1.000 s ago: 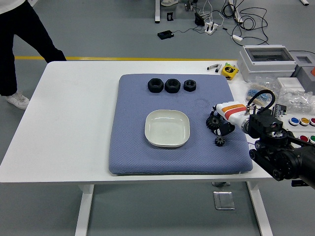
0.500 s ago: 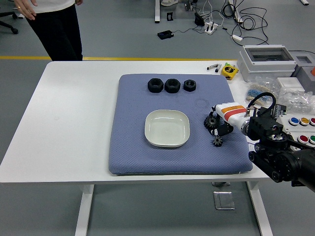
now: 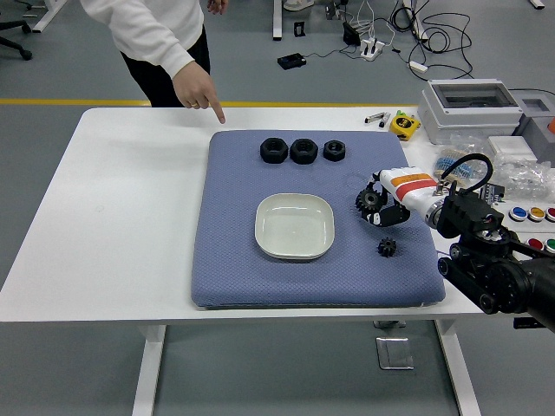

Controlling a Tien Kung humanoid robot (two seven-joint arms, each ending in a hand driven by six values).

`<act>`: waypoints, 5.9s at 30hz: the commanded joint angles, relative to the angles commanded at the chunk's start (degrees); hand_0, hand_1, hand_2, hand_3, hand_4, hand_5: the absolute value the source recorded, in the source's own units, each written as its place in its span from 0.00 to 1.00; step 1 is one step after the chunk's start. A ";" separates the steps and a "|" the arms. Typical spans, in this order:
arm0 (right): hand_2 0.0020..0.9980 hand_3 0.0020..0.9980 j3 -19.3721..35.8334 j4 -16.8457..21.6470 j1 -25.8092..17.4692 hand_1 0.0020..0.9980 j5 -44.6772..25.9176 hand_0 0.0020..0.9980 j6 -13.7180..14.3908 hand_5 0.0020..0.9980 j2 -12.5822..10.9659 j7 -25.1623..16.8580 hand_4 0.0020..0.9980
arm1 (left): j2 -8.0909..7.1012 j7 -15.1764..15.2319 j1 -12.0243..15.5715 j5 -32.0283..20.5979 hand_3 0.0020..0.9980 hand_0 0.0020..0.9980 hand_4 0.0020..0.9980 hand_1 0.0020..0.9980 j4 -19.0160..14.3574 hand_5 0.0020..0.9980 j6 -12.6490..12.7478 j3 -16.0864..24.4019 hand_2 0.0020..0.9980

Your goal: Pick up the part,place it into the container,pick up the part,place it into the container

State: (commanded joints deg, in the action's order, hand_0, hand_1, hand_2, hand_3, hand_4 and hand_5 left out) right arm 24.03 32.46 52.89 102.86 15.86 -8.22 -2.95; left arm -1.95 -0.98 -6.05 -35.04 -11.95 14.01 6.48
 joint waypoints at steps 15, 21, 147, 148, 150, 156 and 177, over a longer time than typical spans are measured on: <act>0.38 0.43 -0.95 18.03 0.45 0.29 1.77 0.08 -2.05 0.39 -0.54 3.38 0.77 | 0.01 0.31 -0.02 -0.71 0.73 0.64 0.72 0.67 0.16 0.62 0.00 -0.49 0.82; 0.44 0.47 -4.54 17.82 1.26 0.32 2.21 0.10 -5.99 0.42 2.80 5.80 0.79 | -0.02 0.39 -0.20 -0.60 0.73 0.64 0.72 0.67 0.20 0.62 0.12 -0.55 0.82; 0.45 0.51 4.37 24.27 -7.25 0.37 2.24 0.17 -20.98 0.16 -11.51 14.69 0.79 | -0.22 -0.66 0.22 5.04 0.70 0.60 0.69 0.64 0.33 0.62 1.11 2.25 0.79; 0.45 0.51 4.39 24.25 -7.24 0.37 2.20 0.17 -20.84 0.16 -11.43 14.68 0.79 | -0.22 -0.70 0.21 5.18 0.70 0.60 0.69 0.64 0.33 0.62 1.12 2.33 0.79; 0.45 0.51 4.40 24.15 -7.21 0.37 2.13 0.17 -20.69 0.16 -11.32 14.68 0.79 | -0.21 -0.74 0.20 5.34 0.70 0.60 0.69 0.64 0.33 0.62 1.14 2.43 0.79; 0.37 0.49 4.31 23.55 -7.32 0.28 2.94 0.15 -20.53 0.16 -11.19 14.41 0.71 | -0.22 -0.88 0.13 6.04 0.70 0.60 0.69 0.63 0.31 0.62 1.21 2.72 0.79; 0.22 0.44 4.70 23.69 -8.09 0.07 1.65 0.00 -20.50 0.23 -10.92 13.96 0.57 | -0.16 -1.48 0.58 9.25 0.69 0.60 0.69 0.63 0.43 0.62 1.58 4.63 0.78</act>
State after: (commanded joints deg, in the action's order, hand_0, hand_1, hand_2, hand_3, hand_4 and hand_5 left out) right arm 28.73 56.16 44.81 104.51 -4.64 -19.14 11.02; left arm -2.11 -2.46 -5.46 -25.79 -11.51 15.58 11.11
